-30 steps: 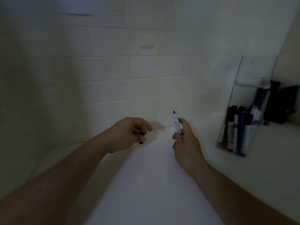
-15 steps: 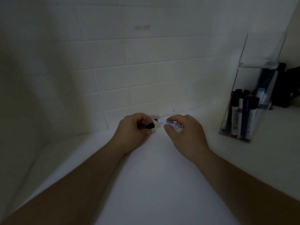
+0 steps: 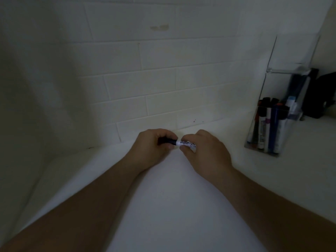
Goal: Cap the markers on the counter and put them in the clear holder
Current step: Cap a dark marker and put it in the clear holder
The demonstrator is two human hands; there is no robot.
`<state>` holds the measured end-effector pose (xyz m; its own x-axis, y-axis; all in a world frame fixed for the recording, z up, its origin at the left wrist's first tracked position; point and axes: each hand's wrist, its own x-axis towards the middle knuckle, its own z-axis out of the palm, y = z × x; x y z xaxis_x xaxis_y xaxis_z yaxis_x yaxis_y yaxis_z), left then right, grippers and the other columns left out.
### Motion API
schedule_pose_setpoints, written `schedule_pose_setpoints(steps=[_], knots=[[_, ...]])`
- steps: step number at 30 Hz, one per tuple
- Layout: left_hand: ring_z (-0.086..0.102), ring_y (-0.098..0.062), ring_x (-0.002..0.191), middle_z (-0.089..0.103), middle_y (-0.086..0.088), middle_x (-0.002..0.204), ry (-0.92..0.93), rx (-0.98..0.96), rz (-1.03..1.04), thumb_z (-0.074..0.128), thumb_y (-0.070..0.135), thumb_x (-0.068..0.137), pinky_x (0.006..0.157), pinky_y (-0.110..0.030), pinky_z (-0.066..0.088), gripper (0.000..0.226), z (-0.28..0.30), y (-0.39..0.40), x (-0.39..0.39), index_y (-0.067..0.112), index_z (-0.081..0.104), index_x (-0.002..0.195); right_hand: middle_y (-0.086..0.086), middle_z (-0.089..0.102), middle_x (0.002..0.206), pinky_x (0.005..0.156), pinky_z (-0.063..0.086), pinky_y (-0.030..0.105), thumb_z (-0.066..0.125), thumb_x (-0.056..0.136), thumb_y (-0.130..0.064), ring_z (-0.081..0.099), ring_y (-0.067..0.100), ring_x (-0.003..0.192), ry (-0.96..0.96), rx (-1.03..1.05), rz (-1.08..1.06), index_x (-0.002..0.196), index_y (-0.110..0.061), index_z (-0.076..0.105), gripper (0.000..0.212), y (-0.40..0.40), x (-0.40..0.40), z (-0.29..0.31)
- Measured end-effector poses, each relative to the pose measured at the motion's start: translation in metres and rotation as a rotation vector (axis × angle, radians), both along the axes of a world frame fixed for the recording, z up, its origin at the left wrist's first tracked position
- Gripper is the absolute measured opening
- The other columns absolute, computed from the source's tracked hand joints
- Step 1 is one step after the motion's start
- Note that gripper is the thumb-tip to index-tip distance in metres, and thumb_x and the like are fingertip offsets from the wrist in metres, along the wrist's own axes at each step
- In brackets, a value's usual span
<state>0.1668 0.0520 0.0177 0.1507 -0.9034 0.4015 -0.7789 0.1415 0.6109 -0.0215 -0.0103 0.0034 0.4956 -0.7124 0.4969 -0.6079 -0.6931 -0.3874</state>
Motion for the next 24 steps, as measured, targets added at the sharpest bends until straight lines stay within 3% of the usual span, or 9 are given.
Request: schedule_pose_setpoints(steps=[5, 8, 11, 14, 17, 19, 22, 24], knots=[[0.062, 0.001, 0.093, 0.074, 0.013, 0.104, -0.134, 0.013, 0.004, 0.067, 0.023, 0.093, 0.079, 0.001, 0.036, 0.02, 0.001, -0.001, -0.004, 0.024, 0.073, 0.112, -0.007, 0.05, 0.083, 0.06, 0.042, 0.031, 0.045, 0.098, -0.054, 0.053, 0.014, 0.072, 0.034, -0.074, 0.005, 0.099, -0.035, 0.068, 0.029, -0.003, -0.004, 0.001], [0.065, -0.01, 0.092, 0.076, 0.003, 0.102, -0.223, -0.038, -0.022, 0.064, 0.019, 0.094, 0.082, -0.015, 0.043, 0.017, 0.002, -0.001, -0.012, 0.018, 0.074, 0.107, -0.006, 0.056, 0.084, 0.064, 0.047, 0.034, 0.048, 0.098, -0.054, 0.057, 0.015, 0.076, 0.028, -0.083, 0.006, 0.099, -0.032, 0.069, 0.031, -0.003, -0.003, -0.002], [0.067, -0.013, 0.091, 0.076, 0.004, 0.098, -0.261, -0.136, -0.004, 0.061, 0.022, 0.092, 0.083, -0.029, 0.049, 0.018, 0.006, 0.0, -0.014, 0.02, 0.075, 0.104, -0.01, 0.062, 0.088, 0.069, 0.047, 0.032, 0.052, 0.097, -0.054, 0.058, 0.01, 0.081, -0.095, -0.006, 0.039, 0.101, -0.033, 0.069, 0.027, -0.003, -0.003, -0.002], [0.065, -0.001, 0.089, 0.074, 0.015, 0.094, -0.162, -0.17, -0.015, 0.065, 0.02, 0.091, 0.083, -0.024, 0.05, 0.015, 0.009, 0.004, -0.019, 0.027, 0.074, 0.1, -0.013, 0.067, 0.095, 0.076, 0.048, 0.032, 0.052, 0.099, -0.049, 0.06, 0.008, 0.087, -0.157, 0.092, 0.094, 0.107, -0.035, 0.064, 0.02, -0.002, -0.002, 0.002], [0.065, 0.005, 0.085, 0.073, 0.019, 0.089, 0.105, -0.183, 0.057, 0.073, 0.025, 0.088, 0.078, -0.013, 0.048, 0.02, 0.008, 0.008, -0.03, 0.033, 0.068, 0.105, -0.012, 0.067, 0.106, 0.087, 0.045, 0.044, 0.043, 0.104, -0.042, 0.055, 0.021, 0.1, 0.113, -0.057, 0.039, 0.134, -0.043, 0.045, 0.03, 0.004, -0.003, 0.012], [0.065, 0.006, 0.079, 0.073, 0.018, 0.083, 0.281, -0.185, 0.068, 0.071, 0.03, 0.09, 0.071, -0.014, 0.047, 0.024, 0.01, 0.008, -0.037, 0.032, 0.057, 0.11, -0.006, 0.065, 0.102, 0.084, 0.045, 0.045, 0.04, 0.105, -0.036, 0.053, 0.024, 0.097, 0.146, -0.087, 0.063, 0.146, -0.045, 0.03, 0.043, 0.007, -0.004, 0.025], [0.066, 0.001, 0.081, 0.072, 0.014, 0.09, 0.255, -0.158, -0.047, 0.059, 0.035, 0.098, 0.072, -0.02, 0.05, 0.031, 0.01, 0.011, -0.047, 0.031, 0.042, 0.123, 0.004, 0.064, 0.087, 0.069, 0.054, 0.045, 0.037, 0.106, -0.024, 0.06, 0.024, 0.074, -0.022, -0.027, 0.179, 0.153, -0.043, 0.022, 0.053, 0.015, -0.013, 0.052], [0.064, 0.0, 0.084, 0.068, 0.014, 0.095, 0.148, -0.098, -0.158, 0.058, 0.035, 0.098, 0.075, -0.019, 0.05, 0.041, 0.007, 0.014, -0.055, 0.034, 0.036, 0.133, 0.007, 0.064, 0.087, 0.066, 0.057, 0.046, 0.035, 0.107, -0.021, 0.062, 0.025, 0.07, -0.101, -0.041, 0.119, 0.156, -0.042, 0.018, 0.055, 0.013, -0.028, 0.077]])
